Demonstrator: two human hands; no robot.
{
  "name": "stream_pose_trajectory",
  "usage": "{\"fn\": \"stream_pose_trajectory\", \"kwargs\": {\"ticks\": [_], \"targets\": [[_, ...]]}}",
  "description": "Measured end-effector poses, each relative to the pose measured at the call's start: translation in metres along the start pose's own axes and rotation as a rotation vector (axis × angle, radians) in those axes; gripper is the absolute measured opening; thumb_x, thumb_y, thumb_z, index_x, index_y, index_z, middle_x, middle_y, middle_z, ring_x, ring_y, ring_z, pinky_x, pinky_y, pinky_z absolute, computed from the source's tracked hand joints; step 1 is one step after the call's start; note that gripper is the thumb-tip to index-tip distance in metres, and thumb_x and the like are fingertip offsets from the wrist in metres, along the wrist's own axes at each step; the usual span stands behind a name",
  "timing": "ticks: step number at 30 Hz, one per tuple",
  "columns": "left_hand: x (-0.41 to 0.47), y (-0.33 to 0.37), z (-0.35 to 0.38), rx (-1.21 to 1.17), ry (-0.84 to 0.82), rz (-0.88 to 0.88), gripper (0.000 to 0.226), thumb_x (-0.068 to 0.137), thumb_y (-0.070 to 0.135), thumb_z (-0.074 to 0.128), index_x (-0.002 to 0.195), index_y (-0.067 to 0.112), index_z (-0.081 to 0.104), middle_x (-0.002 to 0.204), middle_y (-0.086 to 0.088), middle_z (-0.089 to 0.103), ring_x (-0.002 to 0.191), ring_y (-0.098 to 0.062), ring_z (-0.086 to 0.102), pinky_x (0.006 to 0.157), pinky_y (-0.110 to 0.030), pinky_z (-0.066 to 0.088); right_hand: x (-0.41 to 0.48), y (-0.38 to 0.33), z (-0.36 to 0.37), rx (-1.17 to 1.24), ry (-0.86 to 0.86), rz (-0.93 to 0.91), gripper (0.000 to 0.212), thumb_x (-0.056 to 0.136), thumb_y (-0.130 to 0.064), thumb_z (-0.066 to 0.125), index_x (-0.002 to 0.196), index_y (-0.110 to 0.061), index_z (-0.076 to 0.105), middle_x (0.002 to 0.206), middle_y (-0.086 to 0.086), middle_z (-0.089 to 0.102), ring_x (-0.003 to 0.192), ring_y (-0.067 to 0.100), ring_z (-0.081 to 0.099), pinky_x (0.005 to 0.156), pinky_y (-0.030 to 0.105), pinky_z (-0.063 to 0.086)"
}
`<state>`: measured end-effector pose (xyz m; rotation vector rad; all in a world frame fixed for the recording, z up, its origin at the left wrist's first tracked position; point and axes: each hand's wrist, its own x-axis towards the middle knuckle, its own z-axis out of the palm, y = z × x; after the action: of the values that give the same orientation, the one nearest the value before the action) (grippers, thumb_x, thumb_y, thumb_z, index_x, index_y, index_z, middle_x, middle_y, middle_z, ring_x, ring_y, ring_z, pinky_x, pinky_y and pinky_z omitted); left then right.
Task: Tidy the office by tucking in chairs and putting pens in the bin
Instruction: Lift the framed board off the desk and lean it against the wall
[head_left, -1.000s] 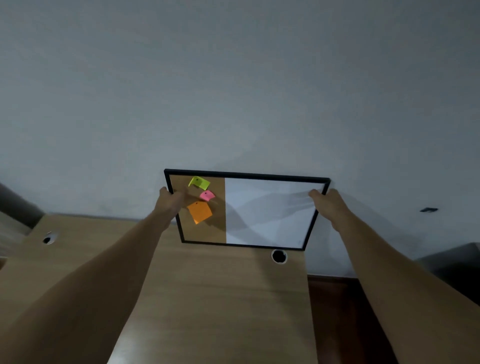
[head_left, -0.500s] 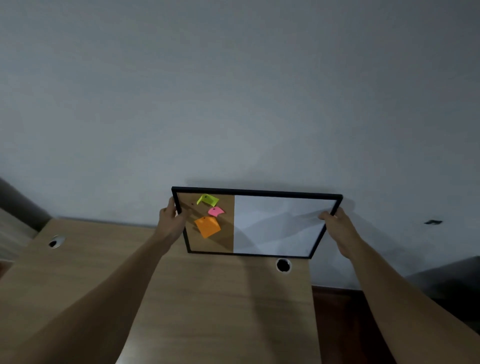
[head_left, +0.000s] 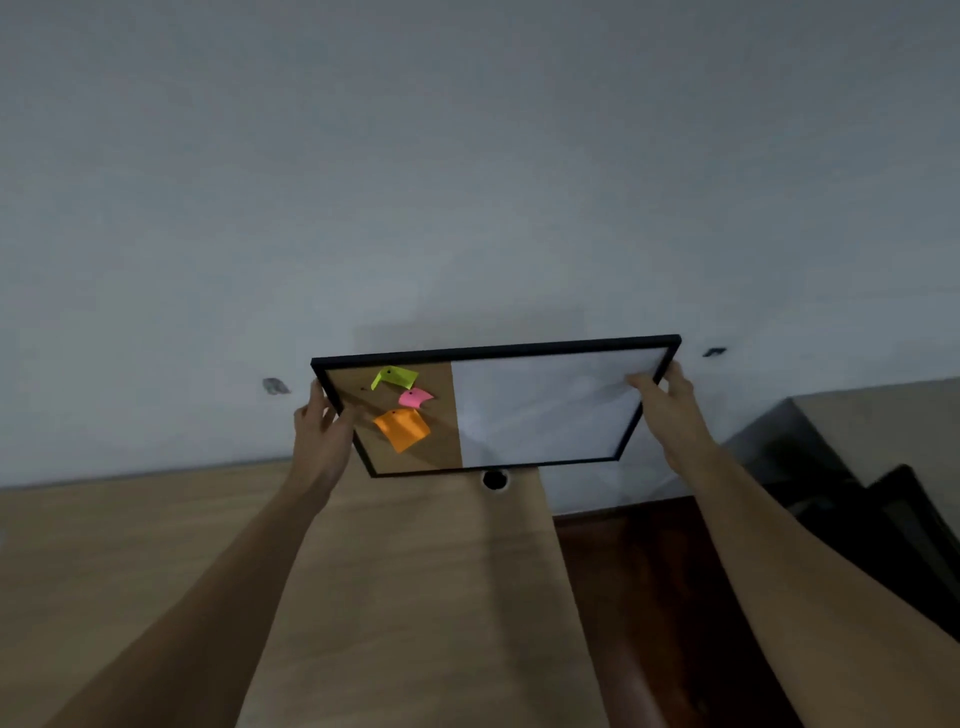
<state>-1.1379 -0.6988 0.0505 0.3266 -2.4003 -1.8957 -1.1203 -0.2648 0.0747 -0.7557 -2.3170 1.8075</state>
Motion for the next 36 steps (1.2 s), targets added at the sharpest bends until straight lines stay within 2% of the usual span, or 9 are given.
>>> {"fn": "stream_pose_trajectory", "kwargs": {"ticks": [3, 7, 10, 13, 20, 22, 26, 30, 36], "targets": [[-0.017, 0.009, 0.024, 0.013, -0.027, 0.007, 0.046, 0.101, 0.023, 0.058, 0.143, 0.041, 0.056, 0.133, -0.006, 0.049, 0.107, 0.008, 0.056, 0.088, -0.022, 0.047, -0.017, 0.007, -0.038, -0.003, 0.04, 0.005, 0.05, 0.092, -0.054, 0.068, 0.138, -0.044, 0.051, 0.147, -0.002, 0.048, 0.122, 0.024, 0.058, 0.113, 0.046, 0.047], [-0.045, 0.024, 0.064, 0.039, -0.064, 0.012, 0.047, 0.097, 0.031, 0.058, 0.132, 0.062, 0.053, 0.137, -0.005, 0.049, 0.125, -0.014, 0.052, 0.105, -0.037, 0.042, -0.026, 0.02, -0.097, -0.03, 0.084, -0.01, 0.057, 0.097, -0.049, 0.064, 0.15, -0.037, 0.047, 0.143, -0.005, 0.044, 0.119, 0.024, 0.055, 0.11, 0.045, 0.045], [-0.075, 0.04, 0.099, 0.019, -0.055, 0.014, 0.049, 0.096, 0.029, 0.061, 0.121, 0.071, 0.054, 0.127, 0.005, 0.053, 0.132, -0.014, 0.05, 0.11, -0.038, 0.041, -0.017, 0.03, -0.143, -0.033, 0.087, -0.018, 0.06, 0.097, -0.05, 0.064, 0.151, -0.036, 0.046, 0.146, -0.005, 0.044, 0.121, 0.027, 0.056, 0.112, 0.049, 0.046], [-0.106, 0.056, 0.141, 0.013, -0.061, 0.012, 0.053, 0.098, 0.027, 0.062, 0.113, 0.077, 0.053, 0.137, 0.0, 0.052, 0.132, -0.012, 0.051, 0.106, -0.035, 0.038, 0.001, 0.048, -0.193, -0.006, 0.071, -0.019, 0.066, 0.086, -0.059, 0.067, 0.147, -0.04, 0.049, 0.149, -0.004, 0.049, 0.125, 0.026, 0.06, 0.114, 0.054, 0.048], [-0.153, 0.07, 0.233, 0.048, -0.008, 0.037, 0.056, 0.094, 0.034, 0.064, 0.125, 0.079, 0.05, 0.143, -0.004, 0.056, 0.135, -0.019, 0.056, 0.12, -0.053, 0.044, 0.052, 0.093, -0.311, 0.083, 0.009, -0.005, 0.09, 0.075, -0.073, 0.072, 0.155, -0.042, 0.044, 0.159, -0.005, 0.051, 0.14, 0.023, 0.056, 0.118, 0.052, 0.047], [-0.161, 0.076, 0.255, 0.041, 0.001, 0.044, 0.057, 0.092, 0.036, 0.064, 0.129, 0.078, 0.05, 0.142, -0.001, 0.058, 0.137, -0.019, 0.056, 0.121, -0.055, 0.043, 0.061, 0.1, -0.34, 0.102, 0.016, -0.006, 0.089, 0.075, -0.071, 0.073, 0.154, -0.042, 0.045, 0.157, -0.005, 0.052, 0.138, 0.022, 0.058, 0.117, 0.051, 0.048], [-0.175, 0.098, 0.297, 0.034, -0.02, 0.091, 0.059, 0.097, 0.032, 0.062, 0.122, 0.084, 0.049, 0.141, 0.002, 0.058, 0.134, -0.02, 0.059, 0.118, -0.052, 0.046, 0.076, 0.102, -0.385, 0.153, 0.029, -0.043, 0.061, 0.078, -0.062, 0.073, 0.136, -0.051, 0.058, 0.145, -0.004, 0.061, 0.127, 0.02, 0.065, 0.111, 0.049, 0.054], [-0.177, 0.117, 0.337, -0.003, -0.039, 0.109, 0.055, 0.104, 0.024, 0.06, 0.137, 0.066, 0.052, 0.146, -0.005, 0.057, 0.129, -0.021, 0.061, 0.101, -0.041, 0.051, 0.095, 0.109, -0.419, 0.195, 0.05, -0.069, 0.046, 0.08, -0.055, 0.074, 0.125, -0.053, 0.063, 0.141, -0.002, 0.064, 0.123, 0.02, 0.069, 0.108, 0.05, 0.057], [-0.154, 0.123, 0.391, 0.044, 0.008, 0.107, 0.055, 0.105, 0.027, 0.059, 0.156, 0.044, 0.051, 0.142, -0.004, 0.062, 0.116, -0.016, 0.065, 0.099, -0.043, 0.054, 0.136, 0.109, -0.457, 0.212, 0.03, -0.044, 0.052, 0.081, -0.052, 0.072, 0.132, -0.05, 0.061, 0.149, -0.005, 0.059, 0.127, 0.018, 0.066, 0.11, 0.051, 0.055]]}}
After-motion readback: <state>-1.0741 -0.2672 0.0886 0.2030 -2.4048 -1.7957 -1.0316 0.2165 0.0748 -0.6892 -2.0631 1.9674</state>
